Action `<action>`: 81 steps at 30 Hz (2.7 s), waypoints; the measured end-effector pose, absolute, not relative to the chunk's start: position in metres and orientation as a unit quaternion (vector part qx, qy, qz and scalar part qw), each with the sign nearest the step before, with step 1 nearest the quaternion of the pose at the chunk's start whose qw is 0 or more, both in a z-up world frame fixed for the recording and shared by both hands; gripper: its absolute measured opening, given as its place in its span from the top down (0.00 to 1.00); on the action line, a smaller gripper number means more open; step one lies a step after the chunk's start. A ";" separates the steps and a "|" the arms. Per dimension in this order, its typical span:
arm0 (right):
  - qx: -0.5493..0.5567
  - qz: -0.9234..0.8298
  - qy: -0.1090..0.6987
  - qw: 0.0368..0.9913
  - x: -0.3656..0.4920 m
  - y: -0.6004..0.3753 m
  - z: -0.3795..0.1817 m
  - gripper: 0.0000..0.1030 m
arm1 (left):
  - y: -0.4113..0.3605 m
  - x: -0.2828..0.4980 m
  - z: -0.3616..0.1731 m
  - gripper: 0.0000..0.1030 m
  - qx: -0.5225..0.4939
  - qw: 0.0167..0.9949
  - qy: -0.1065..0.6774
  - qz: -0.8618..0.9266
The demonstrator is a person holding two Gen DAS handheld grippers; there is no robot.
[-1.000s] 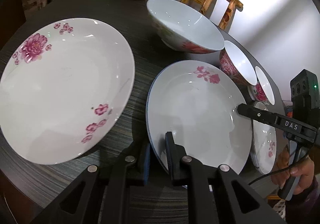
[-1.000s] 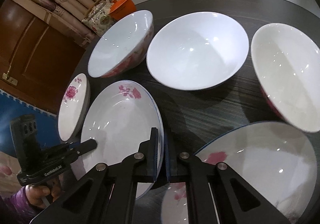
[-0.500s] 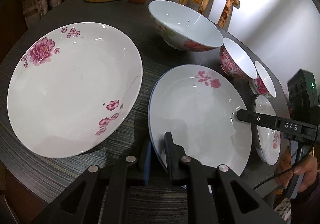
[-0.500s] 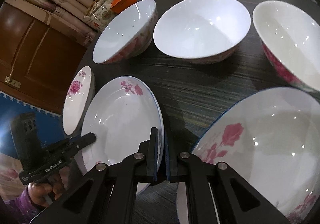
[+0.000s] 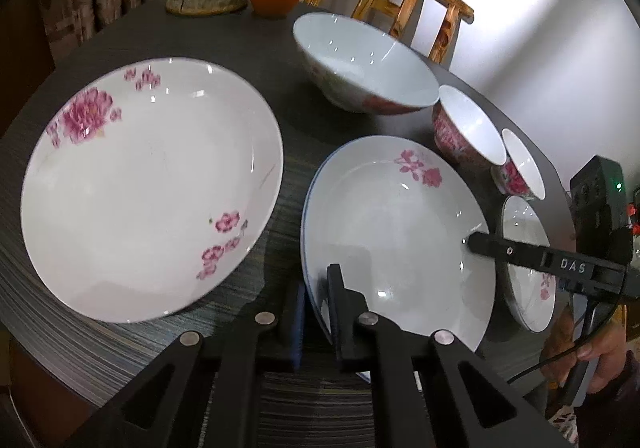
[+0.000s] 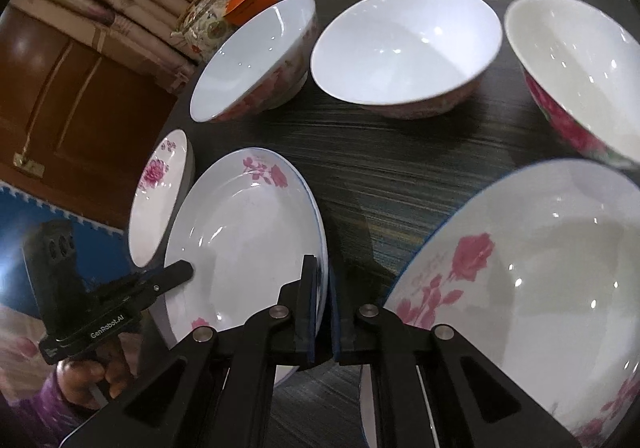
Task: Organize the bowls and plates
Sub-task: 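Carry the deep plate over the peony plate and lower it on top, then open both grippers and lift away from the stacked plates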
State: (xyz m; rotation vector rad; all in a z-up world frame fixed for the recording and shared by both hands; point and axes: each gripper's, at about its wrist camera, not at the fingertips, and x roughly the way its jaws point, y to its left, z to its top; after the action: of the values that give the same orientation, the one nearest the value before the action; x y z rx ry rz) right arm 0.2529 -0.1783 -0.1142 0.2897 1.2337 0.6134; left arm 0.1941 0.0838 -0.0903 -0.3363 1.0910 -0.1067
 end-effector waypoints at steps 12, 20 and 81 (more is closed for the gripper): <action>0.180 0.292 0.570 0.747 0.249 -0.170 -0.105 0.93 | 0.122 0.197 -0.061 0.92 -0.171 0.854 0.491 -0.017; 0.179 0.316 0.564 0.742 0.256 -0.124 -0.089 0.93 | 0.168 0.197 -0.052 0.91 -0.180 0.857 0.482 0.014; 0.136 0.298 0.583 0.744 0.268 -0.024 -0.085 0.89 | 0.254 0.211 -0.069 0.71 -0.153 0.869 0.459 0.107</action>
State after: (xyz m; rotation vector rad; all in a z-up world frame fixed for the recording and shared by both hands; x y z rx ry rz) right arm 0.2676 -0.0238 -0.0853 0.2978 1.2767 0.6536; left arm 0.2110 0.2541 -0.0688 -0.3193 0.9613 0.2229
